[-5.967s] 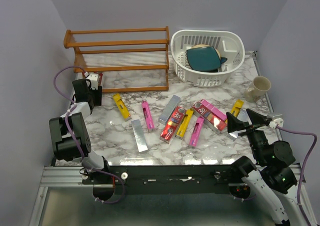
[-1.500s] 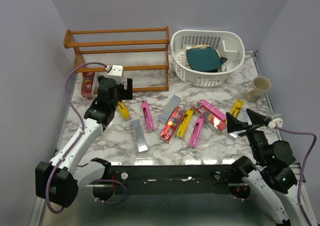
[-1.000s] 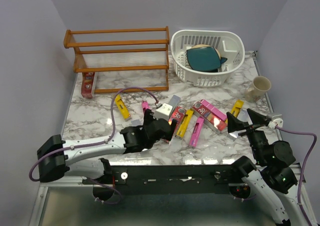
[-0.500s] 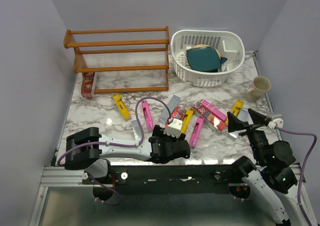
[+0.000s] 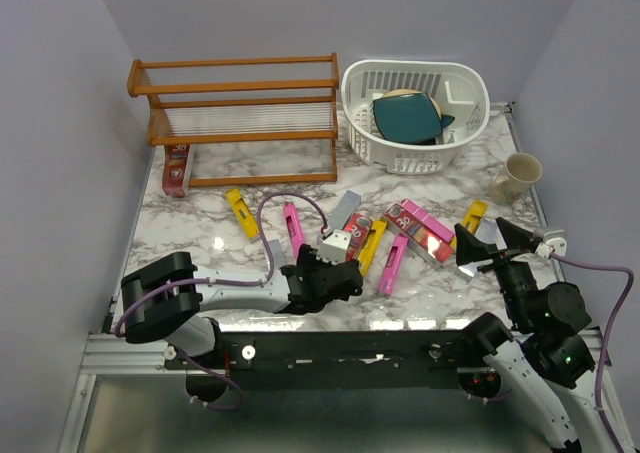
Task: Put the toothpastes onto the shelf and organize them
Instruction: Pick up the toothpaste from the center of the board.
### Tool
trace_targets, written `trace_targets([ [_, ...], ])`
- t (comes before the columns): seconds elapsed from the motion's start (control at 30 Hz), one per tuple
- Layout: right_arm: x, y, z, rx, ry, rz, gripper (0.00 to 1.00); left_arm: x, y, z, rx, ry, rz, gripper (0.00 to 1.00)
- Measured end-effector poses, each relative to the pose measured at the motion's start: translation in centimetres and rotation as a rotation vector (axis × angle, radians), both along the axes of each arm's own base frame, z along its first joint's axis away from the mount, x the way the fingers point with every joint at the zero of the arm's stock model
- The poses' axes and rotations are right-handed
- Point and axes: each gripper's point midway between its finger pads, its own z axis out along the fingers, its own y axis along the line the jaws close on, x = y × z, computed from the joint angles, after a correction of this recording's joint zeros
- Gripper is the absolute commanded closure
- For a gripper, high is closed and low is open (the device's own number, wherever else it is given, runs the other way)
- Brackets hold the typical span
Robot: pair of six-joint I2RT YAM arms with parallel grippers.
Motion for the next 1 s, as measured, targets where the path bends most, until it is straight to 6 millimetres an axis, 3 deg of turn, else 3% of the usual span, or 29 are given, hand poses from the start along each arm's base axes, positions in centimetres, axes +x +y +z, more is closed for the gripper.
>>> trace_targets([
  [0.33, 0.0, 0.0, 0.0, 0.000, 0.000, -0.001, 0.00, 1.2, -2.0, 0.1, -0.067, 0.001, -0.060, 0.14],
  [0.6, 0.0, 0.0, 0.0, 0.000, 0.000, -0.003, 0.00, 2.2, -1.4, -1.0, -0.088, 0.013, -0.067, 0.25],
  [0.83, 0.0, 0.0, 0.0, 0.000, 0.000, -0.003, 0.00, 2.0, -1.6, -1.8, -0.070, 0.027, -0.093, 0.27],
  [1.0, 0.0, 0.0, 0.0, 0.000, 0.000, -0.003, 0.00, 1.9, -1.7, -2.2, -0.055, 0.033, -0.111, 0.35],
])
